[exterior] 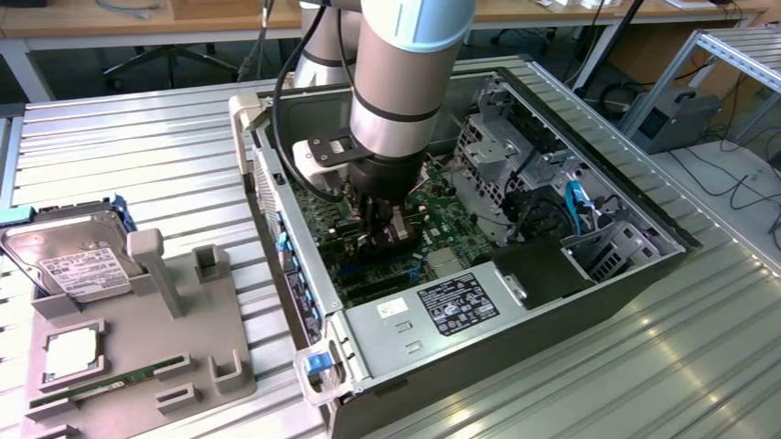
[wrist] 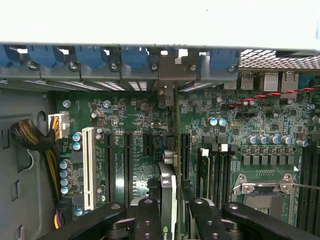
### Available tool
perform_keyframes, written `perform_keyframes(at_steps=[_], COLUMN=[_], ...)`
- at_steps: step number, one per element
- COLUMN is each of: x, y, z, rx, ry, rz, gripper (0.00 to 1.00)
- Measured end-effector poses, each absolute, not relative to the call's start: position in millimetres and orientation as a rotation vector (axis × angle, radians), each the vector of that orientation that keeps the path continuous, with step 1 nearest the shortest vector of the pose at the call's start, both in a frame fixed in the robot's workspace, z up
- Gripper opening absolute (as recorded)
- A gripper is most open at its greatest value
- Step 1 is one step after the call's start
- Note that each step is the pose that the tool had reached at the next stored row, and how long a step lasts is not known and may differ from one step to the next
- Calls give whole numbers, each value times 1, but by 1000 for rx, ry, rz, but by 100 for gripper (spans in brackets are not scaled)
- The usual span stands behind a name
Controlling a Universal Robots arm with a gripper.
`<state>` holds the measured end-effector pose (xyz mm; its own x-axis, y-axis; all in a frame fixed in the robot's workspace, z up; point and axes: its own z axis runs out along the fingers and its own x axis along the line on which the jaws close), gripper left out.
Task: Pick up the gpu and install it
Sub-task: 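Insert the gpu into the slot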
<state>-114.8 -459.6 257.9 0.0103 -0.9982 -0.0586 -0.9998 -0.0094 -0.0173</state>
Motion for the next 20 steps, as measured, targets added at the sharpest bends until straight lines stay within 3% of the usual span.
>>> perform_keyframes(at_steps=[5,6,7,9,10,14,20], x=[-115,-115,-115,-115,-115,-115,-115], y=[-459,-459,-460,-460,-460,-460,-460], z=[257,257,258,258,258,258,281], rx=[-2191,-2193,-2194,-2194,-2194,-2194,-2194], ry=[2172,2172,2173,2172,2173,2173,2173], rz=[48,46,45,46,46,45,46], gripper=[27,39,39,51,51,76,76])
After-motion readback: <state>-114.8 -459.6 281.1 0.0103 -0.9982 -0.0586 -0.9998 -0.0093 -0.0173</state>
